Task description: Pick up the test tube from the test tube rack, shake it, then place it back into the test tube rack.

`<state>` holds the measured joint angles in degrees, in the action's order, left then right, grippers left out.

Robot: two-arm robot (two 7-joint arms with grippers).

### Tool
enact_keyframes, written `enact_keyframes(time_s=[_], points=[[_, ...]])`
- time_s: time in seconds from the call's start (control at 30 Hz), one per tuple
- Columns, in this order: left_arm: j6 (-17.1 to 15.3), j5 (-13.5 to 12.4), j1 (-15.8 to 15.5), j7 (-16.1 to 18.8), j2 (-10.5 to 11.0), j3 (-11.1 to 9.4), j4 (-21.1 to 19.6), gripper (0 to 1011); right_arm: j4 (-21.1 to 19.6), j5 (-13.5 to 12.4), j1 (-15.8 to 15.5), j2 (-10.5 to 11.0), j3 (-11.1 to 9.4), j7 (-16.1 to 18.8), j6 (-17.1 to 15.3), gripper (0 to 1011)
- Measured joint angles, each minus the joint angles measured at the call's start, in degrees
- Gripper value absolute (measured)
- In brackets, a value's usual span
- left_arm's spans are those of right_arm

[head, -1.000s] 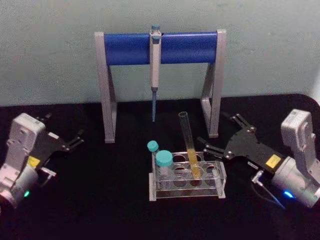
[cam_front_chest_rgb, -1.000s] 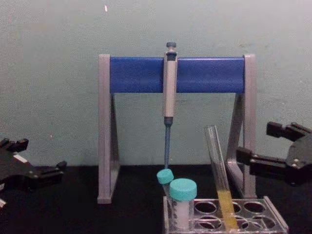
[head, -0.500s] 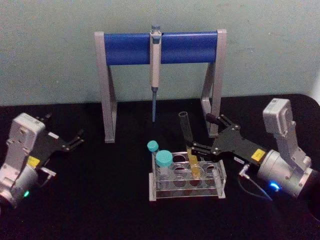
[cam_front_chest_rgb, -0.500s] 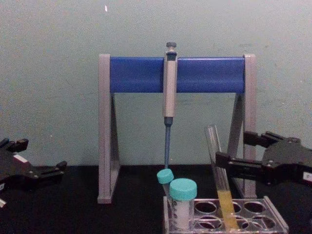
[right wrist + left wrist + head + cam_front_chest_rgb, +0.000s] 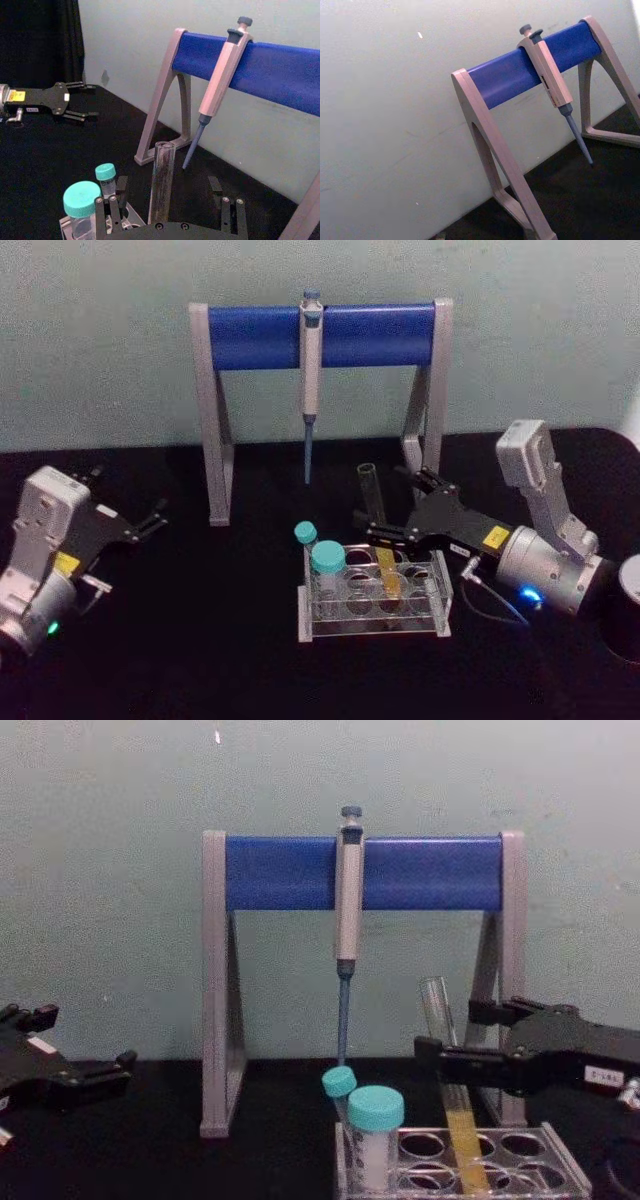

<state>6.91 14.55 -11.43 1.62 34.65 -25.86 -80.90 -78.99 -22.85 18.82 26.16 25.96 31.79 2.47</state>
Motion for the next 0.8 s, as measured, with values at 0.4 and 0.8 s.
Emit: enact_keyframes(time_s=[0.4, 0.8], points=[[0.00, 0.00, 0.00, 0.00, 0.00, 0.00, 0.00, 1002, 1.16, 0.10, 1.61, -0.62, 0.51, 0.18, -3.46, 1000], [0.00, 0.00, 0.00, 0.00, 0.00, 0.00, 0.00, 1001, 1.39, 0.05, 1.75, -0.73, 0.62, 0.18, -3.46, 1000]])
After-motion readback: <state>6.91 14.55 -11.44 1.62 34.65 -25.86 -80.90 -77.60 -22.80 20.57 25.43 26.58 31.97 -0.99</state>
